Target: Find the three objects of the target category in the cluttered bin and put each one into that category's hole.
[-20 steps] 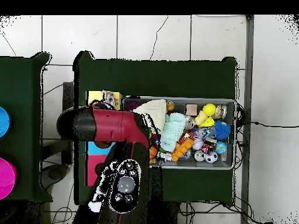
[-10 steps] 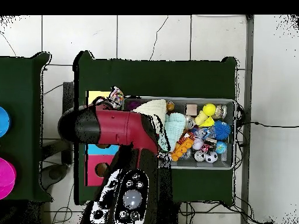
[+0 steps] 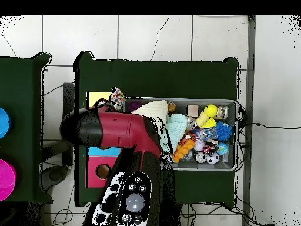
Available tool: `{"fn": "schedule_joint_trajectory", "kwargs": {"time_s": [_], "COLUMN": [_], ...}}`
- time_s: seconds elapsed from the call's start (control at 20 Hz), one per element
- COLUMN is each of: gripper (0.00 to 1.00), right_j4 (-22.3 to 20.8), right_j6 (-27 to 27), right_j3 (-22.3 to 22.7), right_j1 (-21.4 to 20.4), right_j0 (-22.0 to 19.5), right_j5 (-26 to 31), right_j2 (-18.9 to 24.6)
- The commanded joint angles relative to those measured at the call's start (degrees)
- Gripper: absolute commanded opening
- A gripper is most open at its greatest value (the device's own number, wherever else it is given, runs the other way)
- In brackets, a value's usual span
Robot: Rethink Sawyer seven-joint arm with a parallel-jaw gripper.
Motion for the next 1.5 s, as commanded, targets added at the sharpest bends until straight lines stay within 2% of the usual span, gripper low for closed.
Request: {"fn": "schedule_joint_trajectory", "kwargs": {"time_s": [0.05, 0.2, 0.45, 0.85, 0.95, 1.25, 1.5], "gripper": [1.0, 1.0, 1.0, 1.0, 1.0, 1.0, 1.0], "right_j4": [-1.7, -2.3, -5.1, -6.2, -6.1, -3.8, -3.2], "right_j6": [5.5, 6.0, 8.0, 9.5, 9.8, 10.5, 12.3], "right_j3": [5.9, 5.1, 0.2, -1.2, -2.3, -4.3, -7.4], "right_j1": [1.6, 1.8, 3.6, 6.0, 7.5, 12.0, 15.0], "right_j0": [-0.5, 0.0, 3.2, 6.6, 6.8, 5.5, 7.2], "right_j5": [1.6, 0.6, 3.3, 1.3, 0.1, -5.7, -6.0], "right_j2": [1.5, 0.5, -6.0, -11.1, -11.6, -9.8, -12.6]}}
